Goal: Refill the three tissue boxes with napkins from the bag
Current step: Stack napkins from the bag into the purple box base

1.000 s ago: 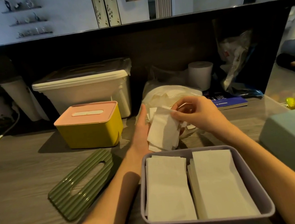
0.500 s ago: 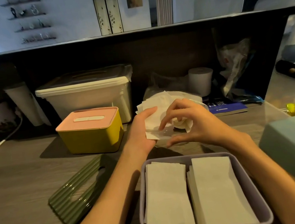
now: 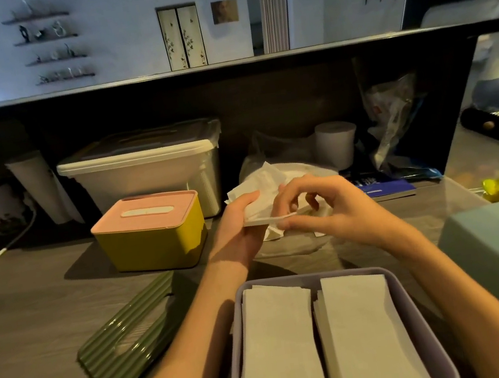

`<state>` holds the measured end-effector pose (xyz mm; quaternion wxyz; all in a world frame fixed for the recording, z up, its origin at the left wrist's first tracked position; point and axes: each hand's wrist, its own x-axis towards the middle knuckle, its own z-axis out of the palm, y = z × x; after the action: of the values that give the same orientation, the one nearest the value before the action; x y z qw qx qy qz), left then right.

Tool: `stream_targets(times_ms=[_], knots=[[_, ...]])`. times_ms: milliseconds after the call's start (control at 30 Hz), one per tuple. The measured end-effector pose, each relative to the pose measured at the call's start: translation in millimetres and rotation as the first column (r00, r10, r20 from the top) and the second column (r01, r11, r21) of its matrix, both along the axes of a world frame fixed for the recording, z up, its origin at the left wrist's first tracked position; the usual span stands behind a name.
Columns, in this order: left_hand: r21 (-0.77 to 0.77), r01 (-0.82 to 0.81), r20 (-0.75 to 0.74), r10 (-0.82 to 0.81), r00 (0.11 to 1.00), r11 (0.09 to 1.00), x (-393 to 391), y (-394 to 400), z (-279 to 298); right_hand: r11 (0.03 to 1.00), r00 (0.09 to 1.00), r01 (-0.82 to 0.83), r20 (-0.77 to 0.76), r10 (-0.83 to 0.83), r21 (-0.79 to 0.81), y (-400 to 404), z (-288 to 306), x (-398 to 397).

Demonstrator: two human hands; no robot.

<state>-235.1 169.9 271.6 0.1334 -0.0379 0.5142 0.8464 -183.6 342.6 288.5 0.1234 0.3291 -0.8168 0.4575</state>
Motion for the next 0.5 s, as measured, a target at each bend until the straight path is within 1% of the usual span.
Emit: stream_targets(times_ms=[67,100,133,200,333,400,500], knots=[[0.029,0.023,-0.003,-0.023,1.000,0.999,-2,-1,-1,0.982,0.987,-0.082,0.126,0.104,-0.171,5,6,4],[0.013,0.042,-0.016,-0.042,0.999,0.999,-3,-1,-2,0.971,0.981,-0.069,0.159,0.107,-0.227,7,7,4],[-0.023,0.054,-0.024,-0.054,0.998,0.998,-1,-1,-4,0.967,0.981,-0.023,0.182,0.071,-0.253,8,7,3],[-0.050,0.094,-0.009,-0.095,0.995,0.994,3,-3,-8,0.962,0.977,0.117,0.201,-0.067,-0.248,9,2,-2],[-0.040,0.154,-0.089,-0.157,0.984,0.987,9,2,-20,0.907,0.919,0.386,0.158,-0.361,-0.172,6,-17,-17],[-0.007,0.205,-0.086,-0.205,0.975,0.979,10,5,-21,0.872,0.888,0.457,0.136,-0.438,-0.177,3,-23,-21],[-0.031,0.272,-0.082,-0.274,0.958,0.962,14,7,-20,0.857,0.873,0.488,0.117,-0.474,-0.169,0,-28,-22]])
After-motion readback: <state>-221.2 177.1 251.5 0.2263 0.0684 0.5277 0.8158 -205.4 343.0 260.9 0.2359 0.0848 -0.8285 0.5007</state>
